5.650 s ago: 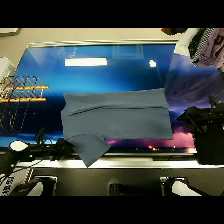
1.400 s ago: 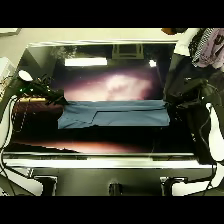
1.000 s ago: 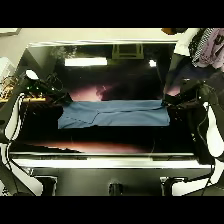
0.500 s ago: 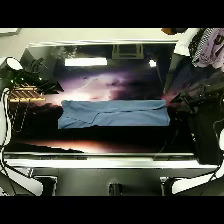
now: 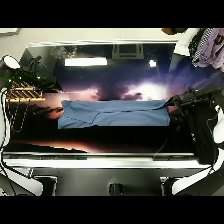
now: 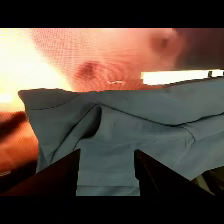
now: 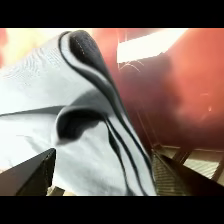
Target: Fold the clothes and pants, and hang the long-sleeved shirts on hangers.
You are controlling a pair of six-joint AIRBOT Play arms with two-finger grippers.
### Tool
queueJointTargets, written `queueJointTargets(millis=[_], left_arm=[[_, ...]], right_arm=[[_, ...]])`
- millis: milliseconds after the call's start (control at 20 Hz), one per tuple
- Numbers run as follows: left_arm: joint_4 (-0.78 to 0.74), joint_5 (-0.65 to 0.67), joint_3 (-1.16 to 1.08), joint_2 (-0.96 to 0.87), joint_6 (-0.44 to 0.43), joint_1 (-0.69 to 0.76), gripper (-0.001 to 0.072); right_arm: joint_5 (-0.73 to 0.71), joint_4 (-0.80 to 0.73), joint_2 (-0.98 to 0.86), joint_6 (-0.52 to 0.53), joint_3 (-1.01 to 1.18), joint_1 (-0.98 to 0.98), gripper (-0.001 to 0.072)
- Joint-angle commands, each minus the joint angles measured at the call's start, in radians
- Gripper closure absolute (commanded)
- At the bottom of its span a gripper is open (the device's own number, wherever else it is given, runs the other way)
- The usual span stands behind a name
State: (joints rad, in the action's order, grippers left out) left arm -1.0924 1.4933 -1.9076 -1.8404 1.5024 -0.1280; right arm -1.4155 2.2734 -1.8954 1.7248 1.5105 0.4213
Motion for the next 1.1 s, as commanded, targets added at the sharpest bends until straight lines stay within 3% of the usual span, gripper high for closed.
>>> queueJointTargets(millis=[0, 50, 100, 300, 350, 400, 450, 500, 700, 1050], left_arm=[[-0.001, -0.001, -0.001, 0.001, 0.0, 0.001, 0.0309], [-0.001, -0.001, -0.001, 0.001, 0.0, 0.001, 0.0308], [-0.001, -0.001, -0.001, 0.001, 0.0, 0.001, 0.0308], [0.003, -0.001, -0.001, 0.001, 0.0, 0.004, 0.0312], [0.016, -0.001, -0.001, 0.001, -0.001, 0.01, 0.0322], [0.031, -0.004, -0.001, 0.0, 0.0, 0.019, 0.041], [0.053, -0.007, -0.001, -0.003, 0.0, 0.03, 0.0658], [0.072, -0.019, 0.003, -0.008, 0.01, 0.05, 0.0693], [0.15, -0.114, 0.051, -0.043, 0.106, 0.193, 0.0693], [0.371, -0.488, 0.076, -0.174, 0.254, 0.59, 0.0694]], right_arm=[[0.021, -0.01, -0.033, -0.004, -0.002, -0.043, 0.0046], [0.03, -0.011, -0.037, -0.005, -0.002, -0.053, 0.0059], [0.04, -0.015, -0.037, -0.004, -0.002, -0.062, 0.0126], [0.05, -0.011, -0.028, -0.004, -0.002, -0.086, 0.0679], [0.048, -0.015, -0.011, -0.005, -0.002, -0.086, 0.0686], [0.048, -0.018, 0.012, -0.011, -0.002, -0.086, 0.0687], [0.05, -0.032, 0.043, -0.026, -0.002, -0.086, 0.0687], [0.05, -0.05, 0.076, -0.051, -0.002, -0.086, 0.0687], [0.0, -0.133, 0.243, -0.135, -0.002, -0.086, 0.0688], [-0.074, -0.261, 0.524, -0.238, -0.002, -0.086, 0.0688]])
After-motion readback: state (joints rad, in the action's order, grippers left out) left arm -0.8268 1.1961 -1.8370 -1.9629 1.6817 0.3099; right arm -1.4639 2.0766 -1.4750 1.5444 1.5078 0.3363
